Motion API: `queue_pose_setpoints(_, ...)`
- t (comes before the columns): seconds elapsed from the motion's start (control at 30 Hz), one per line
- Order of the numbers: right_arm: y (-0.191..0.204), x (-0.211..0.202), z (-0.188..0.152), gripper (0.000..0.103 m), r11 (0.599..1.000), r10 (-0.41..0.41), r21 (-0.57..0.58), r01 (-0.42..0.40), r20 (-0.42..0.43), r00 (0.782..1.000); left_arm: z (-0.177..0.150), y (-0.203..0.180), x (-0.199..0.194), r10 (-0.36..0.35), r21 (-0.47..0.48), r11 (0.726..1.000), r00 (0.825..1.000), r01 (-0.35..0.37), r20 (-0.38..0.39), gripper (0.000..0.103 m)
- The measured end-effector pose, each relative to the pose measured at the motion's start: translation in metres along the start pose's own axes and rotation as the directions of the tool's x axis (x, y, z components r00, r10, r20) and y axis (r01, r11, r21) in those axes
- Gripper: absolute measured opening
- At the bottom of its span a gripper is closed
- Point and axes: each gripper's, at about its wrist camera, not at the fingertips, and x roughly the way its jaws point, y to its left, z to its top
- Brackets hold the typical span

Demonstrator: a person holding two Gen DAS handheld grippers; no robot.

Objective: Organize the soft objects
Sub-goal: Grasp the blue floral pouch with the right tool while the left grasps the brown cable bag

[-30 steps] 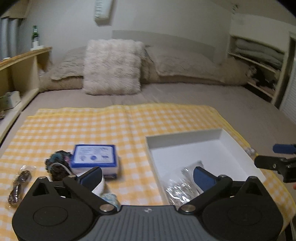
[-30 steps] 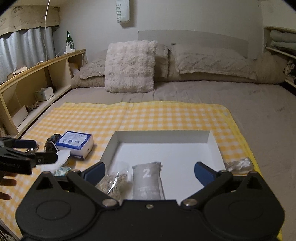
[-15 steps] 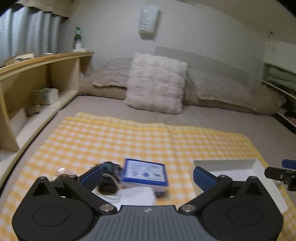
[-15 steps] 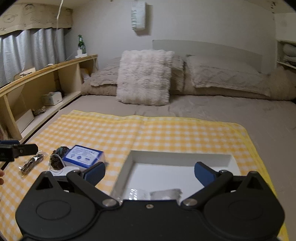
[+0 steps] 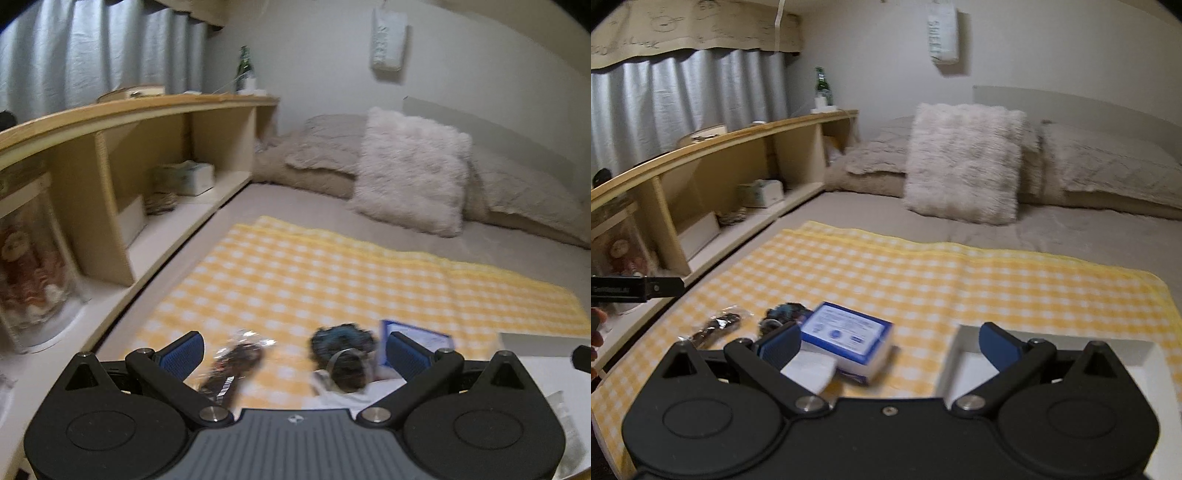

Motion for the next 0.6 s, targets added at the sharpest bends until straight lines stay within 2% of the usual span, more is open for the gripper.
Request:
queue_pose_setpoints(0.1,0.011,0.011,-0.001,0.103,0.999,0.020,-0.026,-0.020,-0.007,1.000,-0.001,0.011,0.013,0.041,0.014,0.999,0.999,-0.040,-0.028,0.103)
queue_pose_setpoints(0.23,0.022,0.024,-0.003,0.103,0.998,0.049,-0.035,-0.050,-0.031,0.998,0.000,0.019,0.038,0.071,0.112,0.992,0.996,-0.065,-0.050,0.103)
queue_pose_setpoints(0.47,0.034,0.044,-0.010,0.103,0.994,0.082,-0.061,-0.086,-0.067,0.994,-0.009,0.033,0.083,0.019,0.214,0.977,0.985,0.019,-0.174,0.103)
queue_pose_setpoints(0.6,0.044,0.059,-0.019,0.103,0.978,0.125,-0.150,-0.144,-0.131,0.984,-0.014,0.038,0.098,0.024,0.262,0.964,0.977,0.034,-0.214,0.103)
